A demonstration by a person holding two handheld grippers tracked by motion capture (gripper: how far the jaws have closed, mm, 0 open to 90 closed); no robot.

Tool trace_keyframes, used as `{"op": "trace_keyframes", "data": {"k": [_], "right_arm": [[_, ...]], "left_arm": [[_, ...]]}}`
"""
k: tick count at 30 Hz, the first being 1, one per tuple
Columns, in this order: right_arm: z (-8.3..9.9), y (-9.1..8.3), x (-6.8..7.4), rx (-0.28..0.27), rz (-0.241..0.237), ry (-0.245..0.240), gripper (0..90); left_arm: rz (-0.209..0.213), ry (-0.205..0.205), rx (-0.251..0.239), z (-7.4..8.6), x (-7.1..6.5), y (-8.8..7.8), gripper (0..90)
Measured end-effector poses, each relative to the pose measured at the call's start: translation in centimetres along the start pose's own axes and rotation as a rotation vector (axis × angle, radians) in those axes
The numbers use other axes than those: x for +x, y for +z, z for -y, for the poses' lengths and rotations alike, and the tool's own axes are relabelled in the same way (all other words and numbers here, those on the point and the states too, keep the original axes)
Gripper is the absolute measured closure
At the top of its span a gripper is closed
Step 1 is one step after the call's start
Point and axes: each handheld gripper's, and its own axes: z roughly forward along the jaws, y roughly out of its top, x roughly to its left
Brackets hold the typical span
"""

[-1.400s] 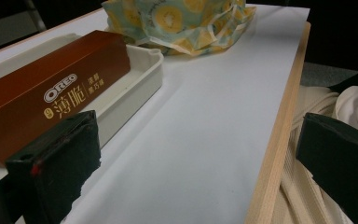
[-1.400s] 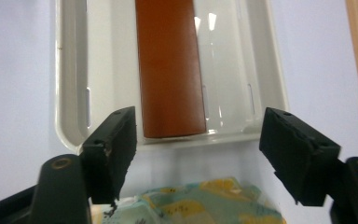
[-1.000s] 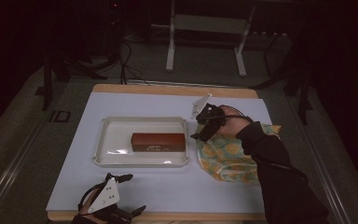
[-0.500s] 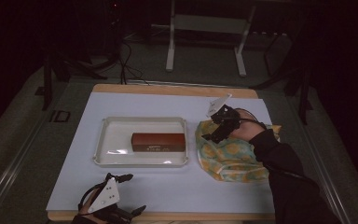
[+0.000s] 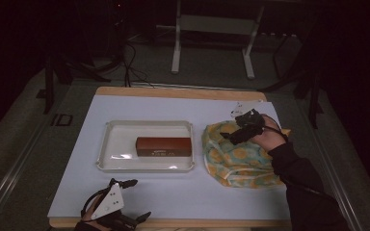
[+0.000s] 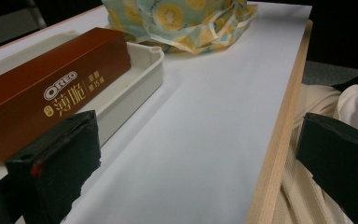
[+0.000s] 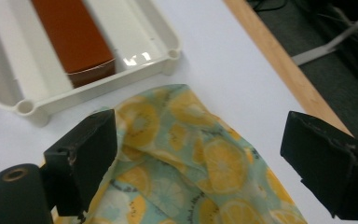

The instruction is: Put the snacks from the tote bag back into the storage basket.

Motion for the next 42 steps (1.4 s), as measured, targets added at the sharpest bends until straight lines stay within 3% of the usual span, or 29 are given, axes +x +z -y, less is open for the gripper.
{"op": "trace_keyframes", "data": {"k": [5,13,18,30,42], "right_arm": [[0.8,-0.6,-0.1,-0.021,0.06,0.046,10.9],[2.4,-1.4,0.6,-0.065,0.11,0.12,10.9],[3.8,-2.1,1.2,-0.108,0.151,0.191,10.9],[7.5,-3.1,3.1,-0.154,0.19,0.267,10.9],[10.5,-3.6,5.7,-0.249,0.233,0.337,10.9]], "left_arm": [[0.001,-0.001,0.0,0.0,0.0,0.0,0.2],[0.001,0.001,-0.002,0.0,0.0,0.0,0.2],[0.002,0.001,0.0,0.0,0.0,0.0,0.2],[-0.001,0.0,0.0,0.0,0.0,0.0,0.2],[-0.001,0.002,-0.003,0.0,-0.1,0.0,0.2]]}}
